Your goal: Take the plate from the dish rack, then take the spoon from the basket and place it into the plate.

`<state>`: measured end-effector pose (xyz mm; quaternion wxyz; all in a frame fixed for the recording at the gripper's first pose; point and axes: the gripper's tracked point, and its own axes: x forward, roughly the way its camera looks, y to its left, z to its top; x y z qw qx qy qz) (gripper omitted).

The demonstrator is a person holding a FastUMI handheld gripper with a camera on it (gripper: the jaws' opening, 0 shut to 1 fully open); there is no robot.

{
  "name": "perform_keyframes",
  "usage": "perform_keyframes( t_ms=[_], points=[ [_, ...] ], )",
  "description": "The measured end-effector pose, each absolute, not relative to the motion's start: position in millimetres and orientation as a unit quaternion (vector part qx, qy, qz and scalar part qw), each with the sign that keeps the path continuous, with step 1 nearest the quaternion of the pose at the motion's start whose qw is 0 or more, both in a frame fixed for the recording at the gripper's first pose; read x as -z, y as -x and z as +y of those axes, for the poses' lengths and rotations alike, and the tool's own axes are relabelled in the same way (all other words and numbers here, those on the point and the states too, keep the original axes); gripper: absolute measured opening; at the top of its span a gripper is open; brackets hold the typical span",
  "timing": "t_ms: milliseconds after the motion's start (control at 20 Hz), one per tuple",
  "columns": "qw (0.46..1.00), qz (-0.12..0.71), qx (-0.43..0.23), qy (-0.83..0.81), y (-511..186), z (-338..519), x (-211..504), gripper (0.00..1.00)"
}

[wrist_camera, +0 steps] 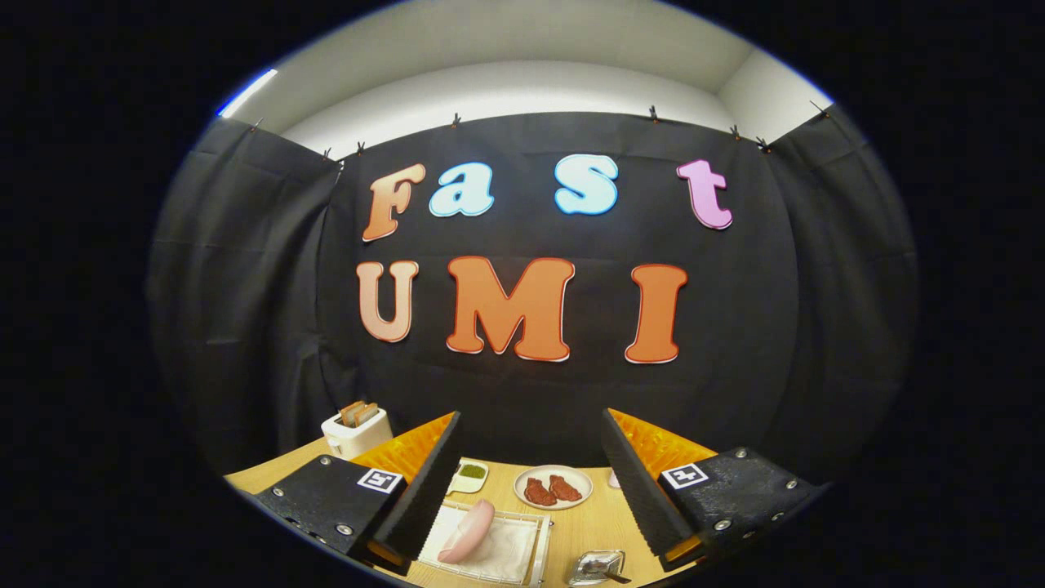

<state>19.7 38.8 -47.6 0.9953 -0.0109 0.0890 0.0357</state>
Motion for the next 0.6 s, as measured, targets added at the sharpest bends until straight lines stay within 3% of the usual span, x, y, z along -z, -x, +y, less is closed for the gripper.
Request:
perform_keyframes(
  t_ms=[600],
  points=[
    [0.955, 0.286, -0.077, -0.002, -36, 81, 156, 0.98]
  ],
)
